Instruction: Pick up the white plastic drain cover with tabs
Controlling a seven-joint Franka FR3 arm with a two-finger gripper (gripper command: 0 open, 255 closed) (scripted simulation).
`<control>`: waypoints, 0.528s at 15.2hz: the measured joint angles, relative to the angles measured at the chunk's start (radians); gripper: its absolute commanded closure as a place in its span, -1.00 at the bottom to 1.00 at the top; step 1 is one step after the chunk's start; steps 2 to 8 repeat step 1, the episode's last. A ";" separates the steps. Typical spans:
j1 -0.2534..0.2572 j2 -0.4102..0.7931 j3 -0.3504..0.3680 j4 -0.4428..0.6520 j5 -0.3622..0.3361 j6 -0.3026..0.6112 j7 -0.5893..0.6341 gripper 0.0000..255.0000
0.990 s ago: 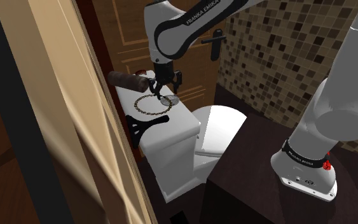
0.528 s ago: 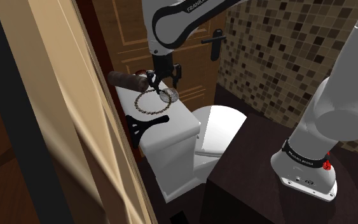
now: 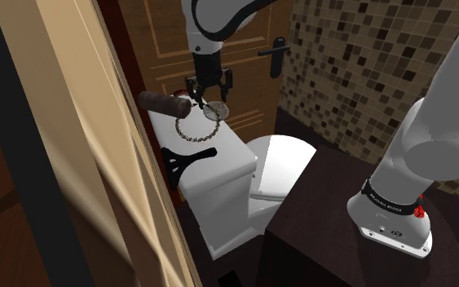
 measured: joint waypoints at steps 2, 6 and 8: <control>0.001 -0.002 0.001 0.006 0.000 -0.008 0.001 1.00; 0.001 -0.002 0.001 0.006 0.000 -0.008 0.001 1.00; 0.001 -0.002 0.001 0.006 0.000 -0.008 0.001 1.00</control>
